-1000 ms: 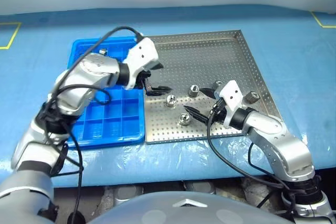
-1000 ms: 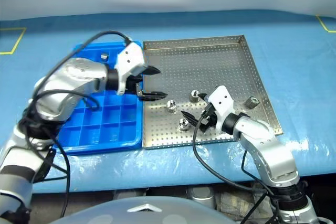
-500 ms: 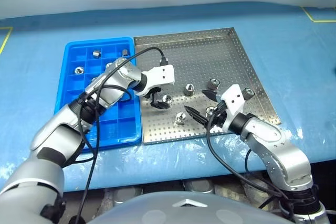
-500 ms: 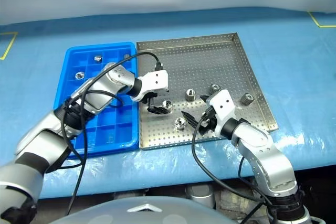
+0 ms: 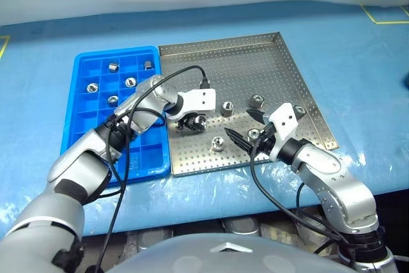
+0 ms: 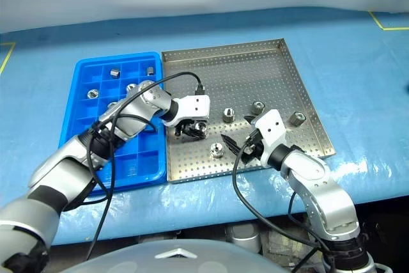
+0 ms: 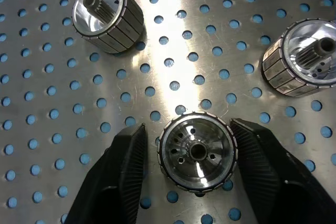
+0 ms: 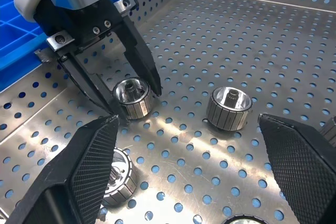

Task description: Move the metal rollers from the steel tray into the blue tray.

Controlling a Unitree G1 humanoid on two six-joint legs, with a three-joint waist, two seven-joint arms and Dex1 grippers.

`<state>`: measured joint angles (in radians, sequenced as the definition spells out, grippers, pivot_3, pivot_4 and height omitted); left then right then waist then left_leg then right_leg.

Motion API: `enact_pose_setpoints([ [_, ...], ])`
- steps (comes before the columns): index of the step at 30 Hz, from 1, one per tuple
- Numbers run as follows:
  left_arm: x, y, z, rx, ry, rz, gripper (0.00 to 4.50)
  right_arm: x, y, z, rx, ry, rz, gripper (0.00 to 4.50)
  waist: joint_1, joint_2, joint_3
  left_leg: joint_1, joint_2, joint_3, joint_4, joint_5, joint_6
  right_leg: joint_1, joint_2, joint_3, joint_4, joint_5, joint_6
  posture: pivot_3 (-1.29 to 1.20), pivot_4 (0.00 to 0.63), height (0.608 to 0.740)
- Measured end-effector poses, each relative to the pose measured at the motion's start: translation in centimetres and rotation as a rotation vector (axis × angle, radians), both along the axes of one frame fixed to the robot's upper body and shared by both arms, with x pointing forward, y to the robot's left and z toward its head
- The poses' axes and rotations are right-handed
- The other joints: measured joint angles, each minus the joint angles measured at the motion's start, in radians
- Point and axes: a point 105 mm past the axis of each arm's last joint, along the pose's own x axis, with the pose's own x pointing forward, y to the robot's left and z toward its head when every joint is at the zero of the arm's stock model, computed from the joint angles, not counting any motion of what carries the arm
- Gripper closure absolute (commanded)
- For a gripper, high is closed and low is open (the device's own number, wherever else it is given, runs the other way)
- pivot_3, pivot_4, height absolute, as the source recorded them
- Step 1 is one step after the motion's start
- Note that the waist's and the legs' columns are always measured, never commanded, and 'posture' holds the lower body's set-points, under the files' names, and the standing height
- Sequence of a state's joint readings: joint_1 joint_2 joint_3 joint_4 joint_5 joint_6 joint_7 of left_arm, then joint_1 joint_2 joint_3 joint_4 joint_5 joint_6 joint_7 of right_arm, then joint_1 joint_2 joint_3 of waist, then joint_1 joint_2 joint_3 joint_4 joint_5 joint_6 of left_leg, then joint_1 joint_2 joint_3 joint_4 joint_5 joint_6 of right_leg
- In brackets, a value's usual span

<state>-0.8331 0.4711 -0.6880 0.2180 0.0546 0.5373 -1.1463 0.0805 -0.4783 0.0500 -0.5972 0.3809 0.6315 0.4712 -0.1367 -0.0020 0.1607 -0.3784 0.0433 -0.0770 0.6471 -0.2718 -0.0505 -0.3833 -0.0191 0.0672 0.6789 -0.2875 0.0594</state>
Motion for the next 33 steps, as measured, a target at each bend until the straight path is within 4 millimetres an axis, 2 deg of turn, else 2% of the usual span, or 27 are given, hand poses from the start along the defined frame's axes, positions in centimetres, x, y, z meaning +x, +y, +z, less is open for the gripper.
enact_pose_setpoints([
  [4, -0.1, 0.2, 0.8, -0.031, -0.008, 0.005, 2.82, 0.2, 0.4, 0.2, -0.002, -0.008, 0.014, 0.00, 0.001, 0.000, 0.000, 0.000, 0.000, 0.000, 0.000, 0.000, 0.000, 0.000, 0.000, 0.000, 0.000, 0.000, 0.000, -0.14, 0.150, 0.740],
  [8, 0.2, 0.4, 3.8, -0.178, -0.047, 0.088, 2.82, 0.6, 1.5, 0.9, -0.005, -0.039, 0.064, 0.00, 0.005, 0.000, 0.000, 0.000, 0.000, -0.001, 0.000, 0.000, 0.000, 0.000, 0.000, 0.000, 0.001, 0.000, 0.000, -0.11, 0.150, 0.740],
  [11, 0.5, 2.0, 6.6, -0.319, -0.134, 0.239, 2.82, 1.0, 3.3, 1.4, 0.005, -0.059, 0.140, 0.00, 0.008, 0.001, 0.000, 0.001, 0.001, -0.001, 0.000, 0.000, 0.000, 0.000, 0.000, -0.001, 0.002, 0.000, 0.000, -0.07, 0.150, 0.740],
  [13, 0.6, 3.3, 7.5, -0.365, -0.177, 0.332, 2.82, 1.1, 4.2, 1.8, 0.009, -0.071, 0.182, 0.00, 0.013, 0.001, 0.000, 0.001, 0.001, -0.001, 0.000, 0.000, 0.000, 0.000, 0.000, 0.000, 0.002, 0.000, 0.000, -0.05, 0.150, 0.740],
  [15, 0.7, 5.5, 8.2, -0.412, -0.239, 0.487, 2.82, 1.2, 5.7, 2.4, 0.025, -0.091, 0.243, 0.00, 0.019, 0.001, 0.000, 0.001, 0.001, -0.001, 0.000, 0.000, 0.000, 0.000, 0.000, -0.001, 0.002, 0.000, 0.000, -0.02, 0.150, 0.740],
  [19, 0.1, 10.8, 8.0, -0.424, -0.381, 0.827, 2.82, 0.9, 8.4, 2.9, 0.046, -0.101, 0.363, 0.00, 0.045, 0.001, 0.000, 0.001, 0.001, -0.002, 0.000, 0.000, 0.000, 0.000, 0.000, -0.001, 0.002, 0.000, 0.000, 0.05, 0.150, 0.740],
  [23, -0.9, 14.8, 7.9, -0.415, -0.516, 1.117, 2.82, 0.7, 9.7, 2.6, 0.048, -0.084, 0.429, 0.00, 0.093, 0.000, 0.000, 0.001, 0.000, -0.002, 0.000, 0.001, -0.001, 0.001, -0.001, -0.003, 0.002, 0.000, 0.000, 0.07, 0.150, 0.740],
  [26, -2.0, 16.8, 7.3, -0.432, -0.579, 1.309, 2.82, 0.6, 10.3, 2.5, 0.055, -0.081, 0.457, 0.00, 0.119, 0.000, 0.000, 0.001, 0.000, -0.002, 0.001, 0.001, -0.001, 0.002, -0.002, -0.003, 0.001, 0.000, 0.000, 0.08, 0.150, 0.740],
  [30, -3.4, 19.5, 5.2, -0.347, -0.643, 1.492, 2.82, 0.5, 11.4, 2.7, 0.068, -0.098, 0.485, 0.00, 0.126, 0.000, 0.000, 0.002, 0.000, -0.003, 0.000, 0.001, -0.002, 0.002, -0.002, -0.004, 0.002, 0.000, 0.000, 0.08, 0.150, 0.740],
  [33, -3.8, 20.2, 3.8, -0.328, -0.643, 1.569, 2.82, 0.3, 11.9, 2.6, 0.072, -0.100, 0.504, 0.00, 0.128, 0.000, 0.000, 0.002, 0.000, -0.003, 0.000, 0.002, -0.003, 0.002, -0.002, -0.005, 0.002, 0.001, 0.000, 0.07, 0.150, 0.740],
])
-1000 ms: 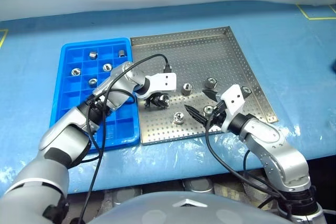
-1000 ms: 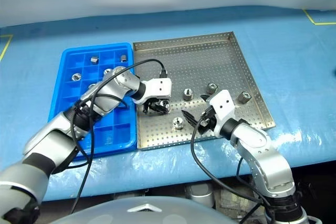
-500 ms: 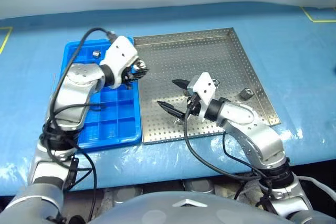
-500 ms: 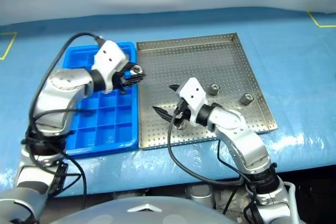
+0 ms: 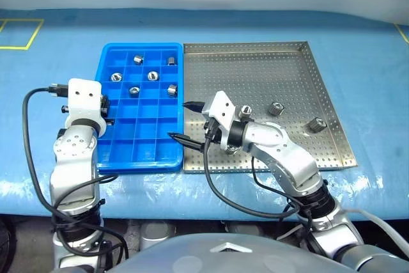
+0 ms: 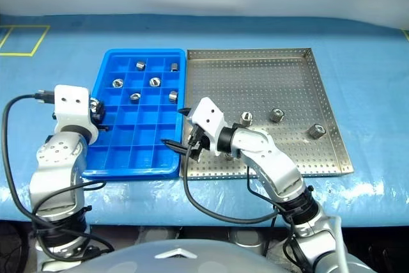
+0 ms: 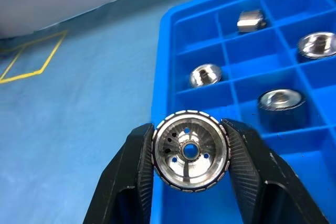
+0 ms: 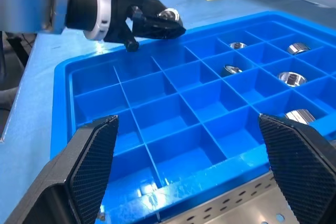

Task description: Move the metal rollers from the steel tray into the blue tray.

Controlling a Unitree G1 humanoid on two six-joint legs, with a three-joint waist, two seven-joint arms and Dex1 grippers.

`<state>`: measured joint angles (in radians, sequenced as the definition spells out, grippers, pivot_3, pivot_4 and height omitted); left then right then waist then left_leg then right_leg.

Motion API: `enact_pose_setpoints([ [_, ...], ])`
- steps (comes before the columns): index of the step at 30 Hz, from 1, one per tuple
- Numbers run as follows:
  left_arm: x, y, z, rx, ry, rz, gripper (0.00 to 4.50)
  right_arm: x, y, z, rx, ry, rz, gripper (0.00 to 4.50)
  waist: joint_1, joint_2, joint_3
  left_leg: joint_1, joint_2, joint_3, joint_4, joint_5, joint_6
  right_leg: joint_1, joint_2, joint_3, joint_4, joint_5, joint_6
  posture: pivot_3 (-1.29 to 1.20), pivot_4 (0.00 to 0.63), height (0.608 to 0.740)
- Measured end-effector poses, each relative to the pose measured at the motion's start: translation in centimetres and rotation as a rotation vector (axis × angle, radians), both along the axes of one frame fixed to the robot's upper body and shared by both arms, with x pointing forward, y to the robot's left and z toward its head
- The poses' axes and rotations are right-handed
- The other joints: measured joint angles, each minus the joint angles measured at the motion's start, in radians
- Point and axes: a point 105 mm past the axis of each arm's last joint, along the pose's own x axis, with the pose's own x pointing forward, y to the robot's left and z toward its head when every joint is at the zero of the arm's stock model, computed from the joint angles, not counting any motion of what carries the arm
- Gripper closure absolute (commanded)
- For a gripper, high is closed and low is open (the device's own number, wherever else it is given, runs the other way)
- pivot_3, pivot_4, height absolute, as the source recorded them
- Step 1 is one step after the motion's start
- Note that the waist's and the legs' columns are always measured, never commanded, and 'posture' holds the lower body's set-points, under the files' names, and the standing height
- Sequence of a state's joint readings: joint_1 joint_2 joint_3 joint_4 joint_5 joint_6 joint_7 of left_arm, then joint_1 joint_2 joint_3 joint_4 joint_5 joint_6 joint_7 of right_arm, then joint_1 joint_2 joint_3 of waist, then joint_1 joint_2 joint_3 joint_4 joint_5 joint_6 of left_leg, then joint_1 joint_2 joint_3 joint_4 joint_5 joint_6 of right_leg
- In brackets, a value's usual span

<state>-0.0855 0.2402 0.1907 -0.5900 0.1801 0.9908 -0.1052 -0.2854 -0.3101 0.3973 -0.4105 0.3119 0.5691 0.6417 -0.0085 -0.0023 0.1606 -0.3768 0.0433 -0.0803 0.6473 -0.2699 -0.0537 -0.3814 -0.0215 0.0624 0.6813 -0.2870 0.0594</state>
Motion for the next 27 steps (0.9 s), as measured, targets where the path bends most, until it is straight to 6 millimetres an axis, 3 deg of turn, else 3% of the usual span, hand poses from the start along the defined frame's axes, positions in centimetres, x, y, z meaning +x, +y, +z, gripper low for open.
enact_pose_setpoints([
  [11, -0.2, -0.1, -2.2, -0.025, 0.051, 0.040, 2.82, -0.8, -0.1, -1.1, -0.035, 0.023, 0.031, 0.00, -0.014, 0.000, -0.001, 0.001, 0.000, 0.000, -0.001, 0.000, 0.000, 0.000, 0.000, 0.000, 0.000, 0.000, 0.000, 0.04, 0.150, 0.740],
  [12, -0.2, -0.2, -2.5, -0.028, 0.062, 0.038, 2.10, -0.8, -0.1, -1.1, -0.035, 0.024, 0.030, 0.00, -0.015, 0.000, -0.001, 0.001, 0.000, 0.000, 0.000, 0.000, 0.000, 0.000, 0.000, 0.000, 0.000, 0.000, 0.000, 0.03, 0.150, 0.740],
  [15, 0.0, -0.4, -2.5, -0.031, 0.062, 0.028, 1.58, -0.8, -0.2, -1.2, -0.035, 0.026, 0.022, 0.00, -0.016, 0.000, -0.001, 0.001, 0.000, 0.000, 0.000, 0.000, 0.000, 0.000, 0.000, 0.000, 0.000, 0.000, 0.000, 0.02, 0.150, 0.740],
  [16, 0.4, -0.6, -2.1, -0.041, 0.045, 0.021, 1.49, -0.8, -0.2, -1.2, -0.034, 0.025, 0.015, 0.00, -0.015, 0.000, -0.001, 0.001, 0.000, -0.001, 0.000, 0.001, -0.001, 0.000, 0.000, -0.001, 0.000, 0.000, 0.000, 0.02, 0.150, 0.740],
  [20, 1.9, -2.1, 0.2, -0.109, -0.045, -0.066, 0.22, -1.0, -0.5, -1.0, -0.027, 0.018, 0.001, 0.00, -0.015, 0.000, -0.001, 0.000, 0.000, -0.002, 0.000, 0.001, -0.002, 0.001, 0.000, -0.001, 0.000, 0.001, 0.000, 0.00, 0.150, 0.740],
  [25, 3.3, -8.5, 6.7, -0.247, -0.252, -0.454, 0.22, -0.1, -3.0, -0.5, -0.024, 0.000, -0.095, 0.00, -0.018, 0.000, -0.001, -0.001, -0.001, -0.001, 0.000, 0.001, -0.002, 0.001, 0.000, -0.001, -0.002, 0.001, 0.000, -0.03, 0.150, 0.740],
  [27, 2.9, -10.8, 8.1, -0.267, -0.273, -0.615, 0.22, 0.4, -4.5, -0.3, -0.027, -0.005, -0.149, 0.00, -0.025, 0.000, -0.001, -0.001, -0.001, -0.001, -0.001, 0.001, -0.001, 0.001, 0.000, -0.001, -0.002, 0.001, 0.000, -0.04, 0.150, 0.740],
])
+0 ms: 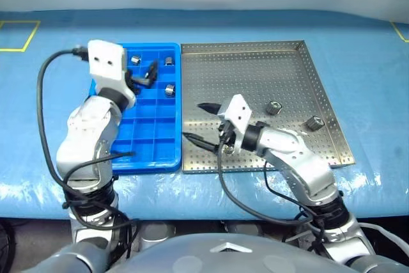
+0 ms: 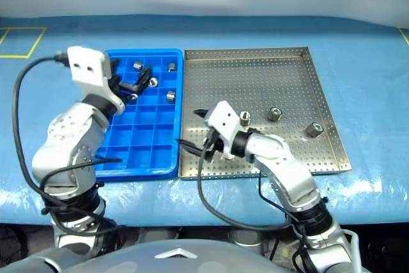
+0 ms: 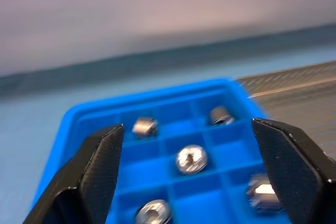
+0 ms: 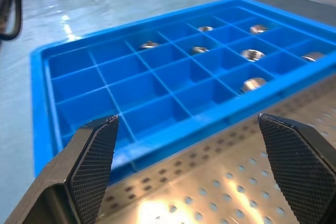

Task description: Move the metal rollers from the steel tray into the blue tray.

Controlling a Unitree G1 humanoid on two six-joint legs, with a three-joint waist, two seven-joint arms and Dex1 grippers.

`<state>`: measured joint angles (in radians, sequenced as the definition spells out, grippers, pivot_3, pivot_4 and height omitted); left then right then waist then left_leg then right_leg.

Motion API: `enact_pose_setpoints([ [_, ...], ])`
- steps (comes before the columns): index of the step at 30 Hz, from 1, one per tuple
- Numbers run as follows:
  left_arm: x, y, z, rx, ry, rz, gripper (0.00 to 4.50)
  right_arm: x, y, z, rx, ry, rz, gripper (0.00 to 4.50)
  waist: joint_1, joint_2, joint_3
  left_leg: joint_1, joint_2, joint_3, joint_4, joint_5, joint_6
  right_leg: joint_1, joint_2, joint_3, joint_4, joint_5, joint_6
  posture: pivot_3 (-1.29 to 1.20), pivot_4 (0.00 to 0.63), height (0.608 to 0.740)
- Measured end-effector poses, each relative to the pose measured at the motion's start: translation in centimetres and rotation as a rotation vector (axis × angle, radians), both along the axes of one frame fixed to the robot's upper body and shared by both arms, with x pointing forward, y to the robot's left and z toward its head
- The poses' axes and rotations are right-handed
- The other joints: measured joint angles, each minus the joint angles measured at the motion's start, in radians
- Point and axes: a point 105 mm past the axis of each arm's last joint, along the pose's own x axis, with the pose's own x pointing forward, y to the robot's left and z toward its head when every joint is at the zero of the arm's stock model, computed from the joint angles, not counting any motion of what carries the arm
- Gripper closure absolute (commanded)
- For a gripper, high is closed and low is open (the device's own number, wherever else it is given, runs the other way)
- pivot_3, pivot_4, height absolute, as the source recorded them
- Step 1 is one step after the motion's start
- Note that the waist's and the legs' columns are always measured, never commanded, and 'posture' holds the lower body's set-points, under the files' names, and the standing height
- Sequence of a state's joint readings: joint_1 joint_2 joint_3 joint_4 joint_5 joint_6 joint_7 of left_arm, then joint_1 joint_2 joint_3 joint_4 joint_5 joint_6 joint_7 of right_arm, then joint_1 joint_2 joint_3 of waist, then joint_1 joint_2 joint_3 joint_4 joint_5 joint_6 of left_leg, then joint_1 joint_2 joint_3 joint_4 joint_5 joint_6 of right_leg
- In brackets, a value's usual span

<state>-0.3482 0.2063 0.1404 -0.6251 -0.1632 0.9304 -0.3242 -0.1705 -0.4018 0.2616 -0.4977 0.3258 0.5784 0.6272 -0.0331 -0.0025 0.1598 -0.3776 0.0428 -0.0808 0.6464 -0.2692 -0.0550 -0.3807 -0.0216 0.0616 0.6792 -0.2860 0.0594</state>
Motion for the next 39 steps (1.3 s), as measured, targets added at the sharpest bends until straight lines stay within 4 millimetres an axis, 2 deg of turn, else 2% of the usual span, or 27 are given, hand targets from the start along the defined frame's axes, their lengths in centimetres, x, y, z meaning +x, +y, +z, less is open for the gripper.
enact_pose_setpoints([
  [3, -0.9, -3.1, 0.2, 0.045, 0.014, -0.253, 0.22, 0.5, -3.4, -0.5, -0.047, 0.019, -0.111, 0.00, -0.012, 0.000, 0.000, 0.000, 0.000, 0.001, -0.001, -0.001, 0.001, -0.001, 0.000, 0.001, 0.000, 0.000, 0.000, -0.05, 0.150, 0.740],
  [6, -1.5, -5.2, -1.9, 0.176, 0.118, -0.481, 0.22, 0.5, -6.7, -1.6, -0.124, 0.052, -0.207, 0.00, -0.023, 0.001, 0.000, 0.001, 0.000, 0.002, -0.001, -0.001, 0.001, -0.001, 0.001, 0.002, 0.000, 0.000, 0.000, -0.06, 0.150, 0.740],
  [10, -2.5, -6.8, -5.6, 0.330, 0.258, -0.745, 0.22, 0.2, -8.5, -2.4, -0.165, 0.080, -0.264, 0.00, -0.040, 0.000, 0.001, 0.001, 0.000, 0.002, 0.000, -0.001, 0.001, -0.001, 0.002, 0.003, 0.000, 0.000, 0.000, -0.09, 0.150, 0.740],
  [12, -2.9, -7.4, -6.7, 0.405, 0.282, -0.858, 0.22, 0.2, -9.0, -2.5, -0.164, 0.084, -0.288, 0.00, -0.042, 0.001, 0.001, 0.001, 0.000, 0.003, 0.000, -0.001, 0.001, -0.001, 0.002, 0.003, 0.000, 0.000, 0.000, -0.10, 0.150, 0.740],
  [16, -3.5, -8.9, -8.4, 0.499, 0.314, -1.043, 0.22, 0.1, -9.3, -2.9, -0.145, 0.096, -0.335, 0.00, -0.048, 0.001, 0.001, 0.000, 0.000, 0.003, 0.000, -0.001, 0.002, -0.001, 0.002, 0.004, 0.000, 0.000, 0.000, -0.14, 0.150, 0.740],
  [22, -3.6, -10.8, -9.9, 0.622, 0.327, -1.178, 0.22, -0.5, -8.9, -2.9, -0.119, 0.096, -0.356, 0.00, -0.060, 0.001, 0.001, -0.001, 0.000, 0.004, 0.000, -0.002, 0.003, -0.002, 0.002, 0.005, -0.001, 0.000, 0.000, -0.17, 0.150, 0.740],
  [31, -3.6, -12.1, -12.2, 0.742, 0.341, -1.245, 0.22, -1.4, -9.4, -3.2, -0.113, 0.111, -0.390, 0.00, -0.086, 0.001, 0.001, -0.001, 0.000, 0.004, 0.001, -0.002, 0.004, -0.001, 0.002, 0.005, -0.001, 0.000, 0.000, -0.20, 0.150, 0.740],
  [36, -3.7, -12.8, -12.8, 0.764, 0.340, -1.261, 0.22, -2.2, -9.6, -3.6, -0.136, 0.137, -0.359, 0.00, -0.096, 0.001, 0.001, 0.000, 0.000, 0.004, 0.001, -0.002, 0.004, -0.001, 0.002, 0.005, -0.001, 0.000, 0.000, -0.21, 0.150, 0.740],
  [39, -3.7, -12.9, -13.1, 0.778, 0.345, -1.262, 0.80, -2.6, -9.3, -3.4, -0.132, 0.140, -0.328, 0.00, -0.103, 0.001, 0.001, 0.000, 0.000, 0.004, 0.001, -0.002, 0.004, -0.001, 0.002, 0.006, -0.001, 0.000, 0.000, -0.21, 0.150, 0.740],
])
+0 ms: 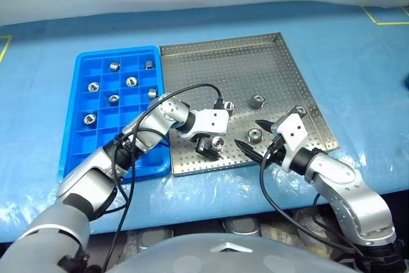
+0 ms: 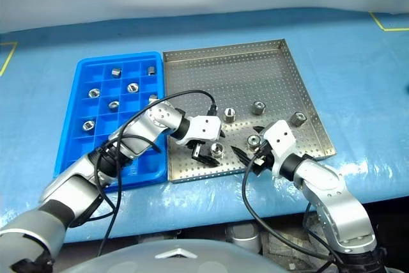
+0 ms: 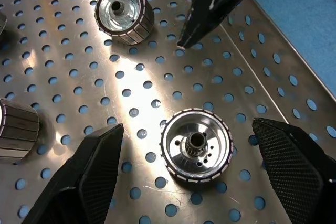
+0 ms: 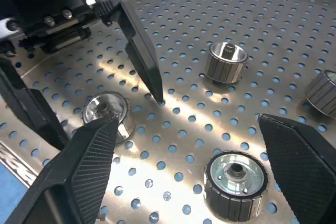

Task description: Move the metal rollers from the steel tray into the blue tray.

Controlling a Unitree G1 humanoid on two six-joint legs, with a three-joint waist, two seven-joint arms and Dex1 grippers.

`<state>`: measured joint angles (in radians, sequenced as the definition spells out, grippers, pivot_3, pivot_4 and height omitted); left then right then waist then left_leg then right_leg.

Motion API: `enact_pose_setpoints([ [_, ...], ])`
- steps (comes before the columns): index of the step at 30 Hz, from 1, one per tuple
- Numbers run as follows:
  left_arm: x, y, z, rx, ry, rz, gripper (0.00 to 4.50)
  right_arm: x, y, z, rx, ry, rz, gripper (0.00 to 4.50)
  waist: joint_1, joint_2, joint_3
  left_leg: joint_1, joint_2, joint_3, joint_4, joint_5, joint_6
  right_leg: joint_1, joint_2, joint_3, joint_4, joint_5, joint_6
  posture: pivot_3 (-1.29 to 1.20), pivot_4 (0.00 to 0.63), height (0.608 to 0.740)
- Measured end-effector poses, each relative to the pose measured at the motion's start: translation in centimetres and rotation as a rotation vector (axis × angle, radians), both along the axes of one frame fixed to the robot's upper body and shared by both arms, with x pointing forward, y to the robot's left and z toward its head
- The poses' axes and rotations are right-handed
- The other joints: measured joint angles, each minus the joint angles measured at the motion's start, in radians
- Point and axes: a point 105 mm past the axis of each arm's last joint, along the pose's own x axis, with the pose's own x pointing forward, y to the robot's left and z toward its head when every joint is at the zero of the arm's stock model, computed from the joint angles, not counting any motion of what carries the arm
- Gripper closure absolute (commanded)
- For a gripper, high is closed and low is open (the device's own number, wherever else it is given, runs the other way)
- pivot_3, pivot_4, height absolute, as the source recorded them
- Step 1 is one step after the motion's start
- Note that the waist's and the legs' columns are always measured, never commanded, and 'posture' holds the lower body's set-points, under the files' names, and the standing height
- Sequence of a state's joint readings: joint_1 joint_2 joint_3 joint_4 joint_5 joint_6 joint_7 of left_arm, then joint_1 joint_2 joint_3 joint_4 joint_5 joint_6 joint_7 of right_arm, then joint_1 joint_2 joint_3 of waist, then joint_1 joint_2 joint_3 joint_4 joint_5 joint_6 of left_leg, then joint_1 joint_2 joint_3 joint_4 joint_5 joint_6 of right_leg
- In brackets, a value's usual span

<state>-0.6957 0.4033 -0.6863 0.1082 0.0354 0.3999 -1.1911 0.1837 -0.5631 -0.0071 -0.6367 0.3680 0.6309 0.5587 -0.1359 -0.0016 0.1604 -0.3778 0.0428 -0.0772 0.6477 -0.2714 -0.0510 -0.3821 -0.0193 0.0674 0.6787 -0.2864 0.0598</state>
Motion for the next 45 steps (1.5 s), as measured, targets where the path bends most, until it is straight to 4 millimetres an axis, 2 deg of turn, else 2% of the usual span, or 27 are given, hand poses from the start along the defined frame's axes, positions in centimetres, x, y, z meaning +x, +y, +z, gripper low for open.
enact_pose_setpoints([
  [6, -0.1, 0.2, -0.2, 0.005, 0.011, -0.001, 2.78, -0.1, 0.0, 0.1, -0.008, 0.006, 0.015, 0.00, 0.001, 0.000, 0.000, 0.000, 0.000, 0.000, 0.000, 0.000, 0.000, 0.000, 0.000, 0.000, 0.000, 0.000, 0.000, -0.18, 0.150, 0.740],
  [9, 0.1, 0.5, 0.1, 0.001, 0.006, 0.013, 2.84, 0.2, 0.2, 0.5, -0.008, -0.011, 0.021, 0.00, 0.002, 0.000, 0.000, 0.000, 0.000, 0.000, 0.000, 0.000, 0.000, 0.000, 0.000, 0.000, 0.000, 0.000, 0.000, -0.16, 0.150, 0.740],
  [12, 0.8, 0.6, 1.6, -0.058, -0.005, 0.061, 2.84, 0.5, 0.4, 0.9, -0.008, -0.030, 0.034, 0.00, 0.006, 0.000, 0.000, 0.000, 0.000, 0.000, 0.000, 0.000, 0.000, 0.000, 0.000, 0.000, 0.001, 0.000, 0.000, -0.14, 0.150, 0.740],
  [15, 2.2, 0.7, 4.5, -0.188, -0.035, 0.174, 2.84, 0.8, 1.1, 1.2, -0.004, -0.039, 0.066, 0.00, 0.012, 0.000, 0.000, 0.000, 0.000, 0.000, 0.001, 0.000, 0.000, 0.000, 0.000, 0.000, 0.001, 0.000, 0.000, -0.12, 0.150, 0.740],
  [18, 4.0, 1.2, 9.4, -0.392, -0.111, 0.374, 2.84, 1.0, 2.6, 1.8, 0.019, -0.062, 0.120, 0.00, 0.017, 0.000, 0.000, 0.000, 0.000, -0.001, 0.001, 0.000, 0.000, 0.000, 0.000, -0.001, 0.001, 0.000, 0.000, -0.10, 0.150, 0.740],
  [20, 4.6, 2.4, 11.7, -0.498, -0.160, 0.508, 2.84, 1.2, 3.9, 2.3, 0.044, -0.080, 0.160, 0.00, 0.015, 0.000, 0.000, 0.000, 0.001, -0.001, 0.000, 0.000, 0.000, 0.000, 0.000, 0.000, 0.001, 0.000, 0.000, -0.08, 0.150, 0.740],
  [22, 4.8, 4.4, 12.7, -0.559, -0.203, 0.654, 2.84, 1.3, 5.2, 2.8, 0.069, -0.096, 0.199, 0.00, 0.016, 0.001, 0.000, 0.001, 0.001, -0.001, 0.000, 0.000, 0.000, 0.000, 0.000, -0.001, 0.001, 0.000, 0.000, -0.05, 0.150, 0.740],
  [26, 4.6, 9.6, 11.8, -0.560, -0.282, 0.999, 2.84, 1.2, 8.0, 3.6, 0.089, -0.117, 0.336, 0.00, 0.030, 0.000, 0.000, 0.001, 0.001, -0.002, 0.000, 0.000, 0.000, 0.000, 0.000, -0.001, 0.002, 0.000, 0.000, -0.01, 0.150, 0.740],
  [31, 2.0, 13.5, 11.0, -0.529, -0.349, 1.235, 2.84, 1.6, 10.7, 4.1, 0.107, -0.128, 0.465, 0.00, 0.074, 0.000, 0.000, 0.001, 0.001, -0.002, 0.000, 0.001, -0.001, 0.001, -0.001, -0.002, 0.001, 0.000, 0.000, 0.06, 0.150, 0.740],
  [35, 0.4, 15.6, 9.2, -0.451, -0.376, 1.388, 2.84, 2.0, 11.6, 3.6, 0.101, -0.118, 0.519, 0.00, 0.112, 0.000, 0.000, 0.001, 0.001, -0.003, 0.000, 0.001, -0.002, 0.001, -0.001, -0.004, 0.001, 0.000, 0.000, 0.10, 0.150, 0.740],
  [39, -0.9, 17.2, 6.8, -0.372, -0.376, 1.532, 2.84, 1.6, 12.6, 3.1, 0.108, -0.104, 0.578, 0.00, 0.129, -0.001, 0.000, 0.001, 0.001, -0.003, 0.000, 0.001, -0.002, 0.001, -0.002, -0.004, 0.001, 0.000, 0.000, 0.12, 0.150, 0.740],
  [45, -2.7, 18.0, 3.4, -0.268, -0.305, 1.650, 2.84, 1.6, 12.9, 2.9, 0.113, -0.113, 0.587, 0.00, 0.135, -0.001, 0.000, 0.001, 0.001, -0.003, -0.001, 0.001, -0.003, 0.001, -0.002, -0.004, 0.002, 0.000, 0.000, 0.13, 0.150, 0.740],
])
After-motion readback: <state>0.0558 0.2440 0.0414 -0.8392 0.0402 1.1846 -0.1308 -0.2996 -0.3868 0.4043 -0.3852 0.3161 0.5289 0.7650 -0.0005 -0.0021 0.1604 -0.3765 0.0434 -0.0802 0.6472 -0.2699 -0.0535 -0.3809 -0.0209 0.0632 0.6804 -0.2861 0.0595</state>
